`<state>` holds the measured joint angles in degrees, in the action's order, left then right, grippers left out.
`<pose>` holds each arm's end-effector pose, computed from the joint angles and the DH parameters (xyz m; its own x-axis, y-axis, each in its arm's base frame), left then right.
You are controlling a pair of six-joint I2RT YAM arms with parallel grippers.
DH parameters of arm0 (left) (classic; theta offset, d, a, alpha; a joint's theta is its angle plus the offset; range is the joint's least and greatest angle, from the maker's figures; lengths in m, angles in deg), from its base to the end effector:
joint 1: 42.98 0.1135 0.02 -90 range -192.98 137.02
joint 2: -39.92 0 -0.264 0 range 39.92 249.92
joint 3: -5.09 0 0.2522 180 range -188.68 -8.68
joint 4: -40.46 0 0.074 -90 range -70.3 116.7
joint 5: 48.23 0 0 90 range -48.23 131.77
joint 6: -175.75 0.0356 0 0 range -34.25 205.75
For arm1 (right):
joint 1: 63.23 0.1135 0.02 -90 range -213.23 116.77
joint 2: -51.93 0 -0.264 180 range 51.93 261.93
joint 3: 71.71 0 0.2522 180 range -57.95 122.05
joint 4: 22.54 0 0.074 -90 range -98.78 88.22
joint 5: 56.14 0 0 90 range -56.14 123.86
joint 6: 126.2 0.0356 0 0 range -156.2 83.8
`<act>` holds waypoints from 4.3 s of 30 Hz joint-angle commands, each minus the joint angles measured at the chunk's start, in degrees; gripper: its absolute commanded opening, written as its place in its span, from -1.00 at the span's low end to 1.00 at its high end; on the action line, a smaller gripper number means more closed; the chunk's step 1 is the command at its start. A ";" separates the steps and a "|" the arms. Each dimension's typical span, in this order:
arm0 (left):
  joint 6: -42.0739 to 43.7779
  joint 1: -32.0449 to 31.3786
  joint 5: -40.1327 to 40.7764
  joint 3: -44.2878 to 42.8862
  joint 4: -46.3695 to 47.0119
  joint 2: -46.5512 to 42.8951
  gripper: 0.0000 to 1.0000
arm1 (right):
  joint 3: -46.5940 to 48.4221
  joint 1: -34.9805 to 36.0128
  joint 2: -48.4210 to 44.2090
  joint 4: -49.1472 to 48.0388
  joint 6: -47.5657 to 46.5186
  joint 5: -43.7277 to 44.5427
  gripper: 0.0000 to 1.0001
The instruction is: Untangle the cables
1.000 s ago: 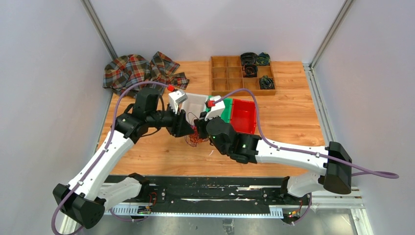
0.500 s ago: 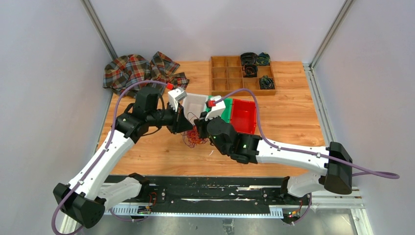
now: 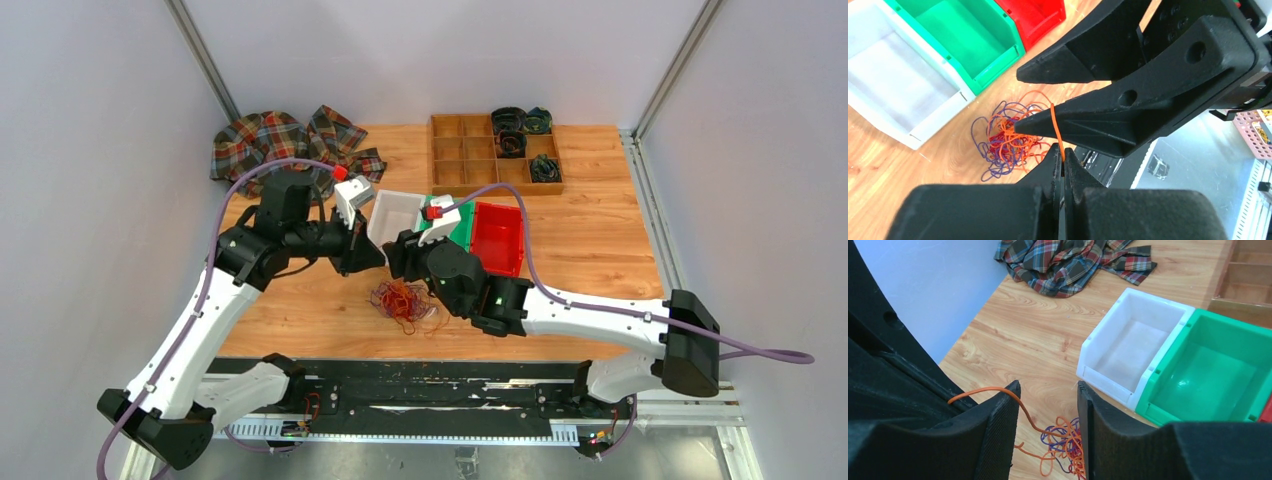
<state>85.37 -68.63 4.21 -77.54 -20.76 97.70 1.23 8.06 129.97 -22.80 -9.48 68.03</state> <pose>0.1622 -0.1020 0.3822 -0.5398 0.2534 -0.8028 0.7821 0.5038 -0.3668 0.1215 0.2963 0.3406 -0.2958 0.2863 -0.9113 -0.5274 0.7465 0.4057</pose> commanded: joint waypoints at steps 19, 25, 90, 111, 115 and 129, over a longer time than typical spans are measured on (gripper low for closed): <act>-3.99 -0.33 -10.85 -27.80 -6.41 6.65 -0.99 | -5.29 0.60 8.94 -19.59 -5.36 -4.05 0.11; -4.52 -0.35 -11.92 -34.50 -6.33 8.53 -0.99 | -7.20 0.26 12.39 -21.09 -5.43 -3.53 0.11; -5.16 -0.28 7.26 -31.06 14.35 4.16 -0.99 | -3.06 -8.89 -2.80 -14.34 -8.84 -12.91 0.52; -10.83 -3.15 -0.26 -35.76 26.12 19.45 -0.99 | -21.62 -17.23 -33.48 9.23 -5.89 3.16 0.52; -10.94 -6.64 -0.49 -34.47 27.70 22.57 -0.99 | -22.00 -17.41 -35.99 13.59 -5.48 8.37 0.50; -9.96 -11.35 -0.84 -51.46 24.67 44.91 -0.99 | -22.53 -19.24 -36.59 15.63 -8.00 13.90 0.49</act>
<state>75.51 -79.71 4.01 -122.21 4.22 138.73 -20.11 -9.27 94.19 -8.38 -16.56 78.70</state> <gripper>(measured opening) 0.020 0.745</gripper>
